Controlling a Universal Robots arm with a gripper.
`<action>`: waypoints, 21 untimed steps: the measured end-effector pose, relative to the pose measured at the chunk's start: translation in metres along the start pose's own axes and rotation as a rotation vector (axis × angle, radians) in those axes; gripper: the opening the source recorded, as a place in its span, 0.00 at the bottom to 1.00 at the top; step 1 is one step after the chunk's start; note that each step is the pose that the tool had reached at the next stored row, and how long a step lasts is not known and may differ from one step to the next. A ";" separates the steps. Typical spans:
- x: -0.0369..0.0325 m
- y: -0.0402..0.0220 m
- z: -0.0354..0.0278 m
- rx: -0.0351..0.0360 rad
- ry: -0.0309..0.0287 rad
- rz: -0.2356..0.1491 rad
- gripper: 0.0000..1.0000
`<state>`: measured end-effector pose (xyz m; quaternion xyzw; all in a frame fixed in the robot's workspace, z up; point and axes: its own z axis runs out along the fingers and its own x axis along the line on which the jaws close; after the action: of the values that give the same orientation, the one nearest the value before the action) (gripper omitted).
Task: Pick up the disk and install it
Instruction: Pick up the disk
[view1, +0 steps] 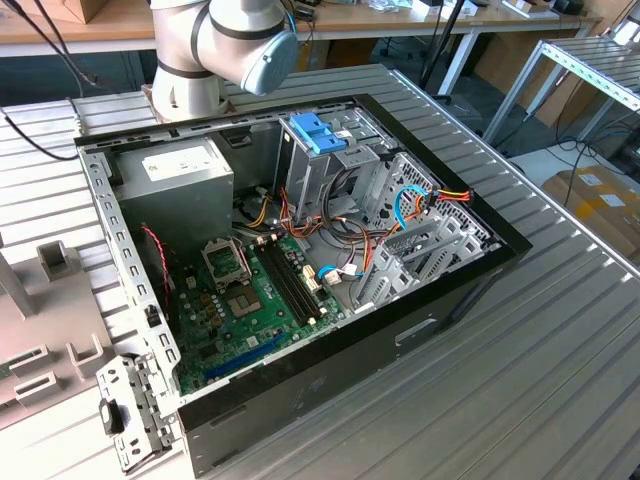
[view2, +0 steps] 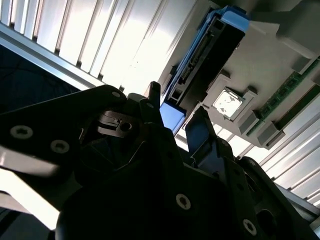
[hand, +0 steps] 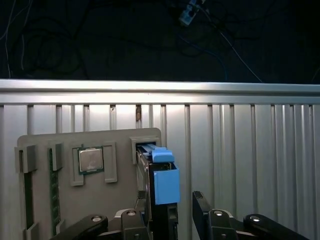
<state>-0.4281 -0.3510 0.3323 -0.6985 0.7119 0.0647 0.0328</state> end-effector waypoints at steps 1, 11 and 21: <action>0.0006 0.0001 0.0007 -0.0003 0.0001 -0.003 0.48; 0.0024 0.0018 0.0080 -0.0092 0.0032 -0.067 0.48; 0.0037 0.0046 0.0161 -0.0093 0.0032 -0.067 0.48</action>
<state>-0.4335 -0.3524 0.3161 -0.7221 0.6880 0.0658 0.0305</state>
